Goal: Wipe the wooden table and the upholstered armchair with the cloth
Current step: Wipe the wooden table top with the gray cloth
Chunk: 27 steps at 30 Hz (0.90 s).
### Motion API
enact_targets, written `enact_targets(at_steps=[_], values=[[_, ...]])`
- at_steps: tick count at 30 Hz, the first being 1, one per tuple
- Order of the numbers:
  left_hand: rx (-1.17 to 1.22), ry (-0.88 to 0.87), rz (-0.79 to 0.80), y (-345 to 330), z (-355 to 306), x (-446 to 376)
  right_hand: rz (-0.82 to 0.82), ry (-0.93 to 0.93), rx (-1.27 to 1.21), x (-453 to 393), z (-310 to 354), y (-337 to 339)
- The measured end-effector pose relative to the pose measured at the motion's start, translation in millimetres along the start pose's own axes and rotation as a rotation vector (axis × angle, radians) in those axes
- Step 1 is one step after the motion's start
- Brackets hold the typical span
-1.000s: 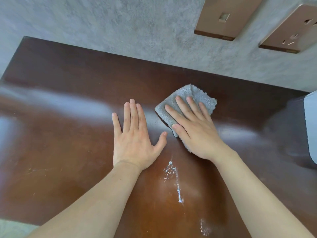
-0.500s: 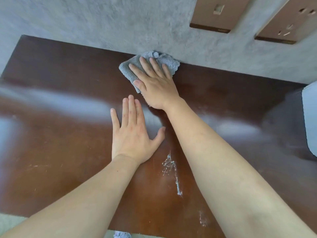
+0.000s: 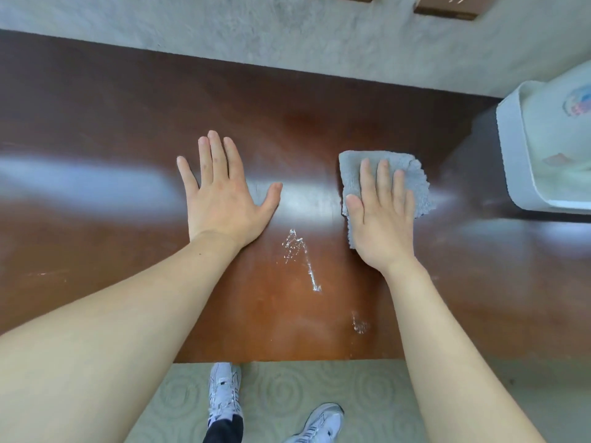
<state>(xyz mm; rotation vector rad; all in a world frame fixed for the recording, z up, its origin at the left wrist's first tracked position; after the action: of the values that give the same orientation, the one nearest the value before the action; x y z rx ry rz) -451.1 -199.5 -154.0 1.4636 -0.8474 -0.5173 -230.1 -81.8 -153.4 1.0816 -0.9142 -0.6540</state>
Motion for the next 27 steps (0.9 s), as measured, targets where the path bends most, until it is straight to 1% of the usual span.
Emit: enact_targets(at_steps=[4, 8, 9, 11, 13, 14, 16, 18, 19, 23, 27], values=[[0.09, -0.075, -0.015, 4.5, -2.0, 4.2, 0.075, -0.06, -0.059, 80.5, -22.3, -22.3], [0.241, -0.171, -0.008, 12.8, -6.4, 14.7, 0.093, -0.097, -0.057, 155.8, -14.2, -47.2], [0.248, -0.197, 0.007, 11.7, -7.9, 21.6, 0.083, -0.095, -0.046, 167.8, -9.4, -52.0], [0.183, -0.251, 0.009, 6.0, -10.9, 46.4, 0.07, -0.095, -0.027, 175.7, -3.5, -57.5], [0.073, -0.274, -0.012, -3.2, -12.0, 81.0, 0.064, -0.079, -0.022, 163.3, -0.3, -56.2], [0.039, -0.246, -0.013, -8.2, -10.0, 95.6, 0.052, -0.06, -0.019, 151.0, 1.7, -52.8], [0.009, -0.13, 0.012, -18.4, -1.0, 108.7, 0.031, -0.007, 0.006, 118.5, 8.4, -44.5], [0.003, -0.044, 0.039, -23.4, 4.4, 106.4, 0.001, 0.028, 0.03, 86.3, 14.6, -34.9], [-0.006, -0.03, 0.038, -24.0, 4.6, 103.4, -0.017, 0.043, 0.047, 70.9, 18.0, -29.6], [-0.022, -0.042, 0.031, -25.8, 3.6, 102.9, -0.066, 0.068, 0.084, 8.7, 26.5, -9.9], [-0.023, -0.043, 0.026, -25.8, 5.0, 101.8, 0.0, 0.079, 0.042, -47.3, 34.8, 0.9]])
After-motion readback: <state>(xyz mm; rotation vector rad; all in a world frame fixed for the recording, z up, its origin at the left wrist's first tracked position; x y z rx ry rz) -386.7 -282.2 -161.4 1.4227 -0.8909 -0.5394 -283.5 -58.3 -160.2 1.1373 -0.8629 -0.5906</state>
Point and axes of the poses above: each hand's wrist, its own x-axis away from the middle knuckle, its own y-axis out of the back of the hand, z = x × y, the point moved 10 cm from there along -x, towards the middle knuckle, and after that the axes turned 3 degrees about z, right-handed, at the moved point
